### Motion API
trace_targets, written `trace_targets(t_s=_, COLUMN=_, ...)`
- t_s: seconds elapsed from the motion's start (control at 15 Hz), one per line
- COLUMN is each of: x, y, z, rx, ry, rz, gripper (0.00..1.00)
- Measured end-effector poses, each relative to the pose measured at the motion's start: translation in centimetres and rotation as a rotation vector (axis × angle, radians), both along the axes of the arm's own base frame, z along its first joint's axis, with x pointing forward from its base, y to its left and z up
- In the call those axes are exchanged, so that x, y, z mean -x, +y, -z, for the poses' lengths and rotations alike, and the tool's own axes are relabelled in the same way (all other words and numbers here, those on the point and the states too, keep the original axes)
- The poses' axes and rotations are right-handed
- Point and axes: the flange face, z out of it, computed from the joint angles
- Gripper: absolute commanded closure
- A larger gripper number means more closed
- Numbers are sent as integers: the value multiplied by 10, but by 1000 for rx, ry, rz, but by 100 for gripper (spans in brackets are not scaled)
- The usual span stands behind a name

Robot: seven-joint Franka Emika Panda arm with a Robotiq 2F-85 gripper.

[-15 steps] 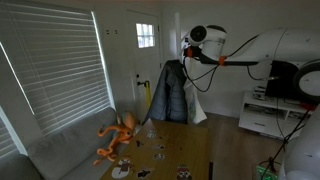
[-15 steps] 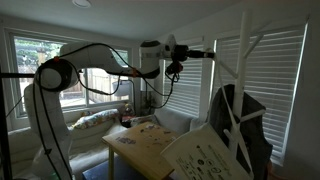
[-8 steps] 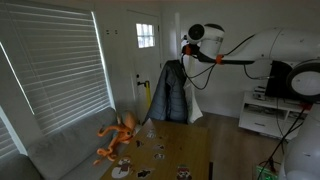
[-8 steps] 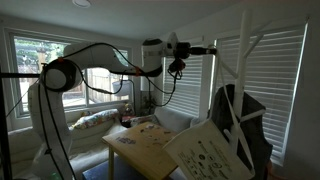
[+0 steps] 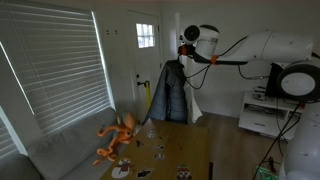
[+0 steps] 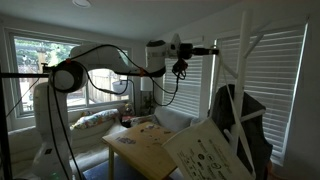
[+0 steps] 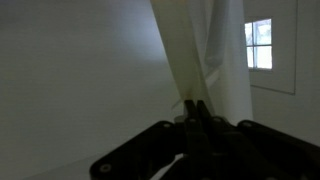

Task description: Pick up the white tote bag by the handle and hang it on the third rail from the top on the white coat hanger stand

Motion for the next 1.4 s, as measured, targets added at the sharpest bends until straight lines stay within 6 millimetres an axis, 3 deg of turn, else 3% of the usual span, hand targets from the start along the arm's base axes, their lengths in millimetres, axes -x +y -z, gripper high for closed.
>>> trace_targets(t_s=0.67, x=-20, y=9, z=9, rx=0, ry=18, rz=-61, gripper=99)
trace_targets(t_s=1.4, x=-21, y=17, z=6, rx=-42, ry=94, rz=-118, gripper=99)
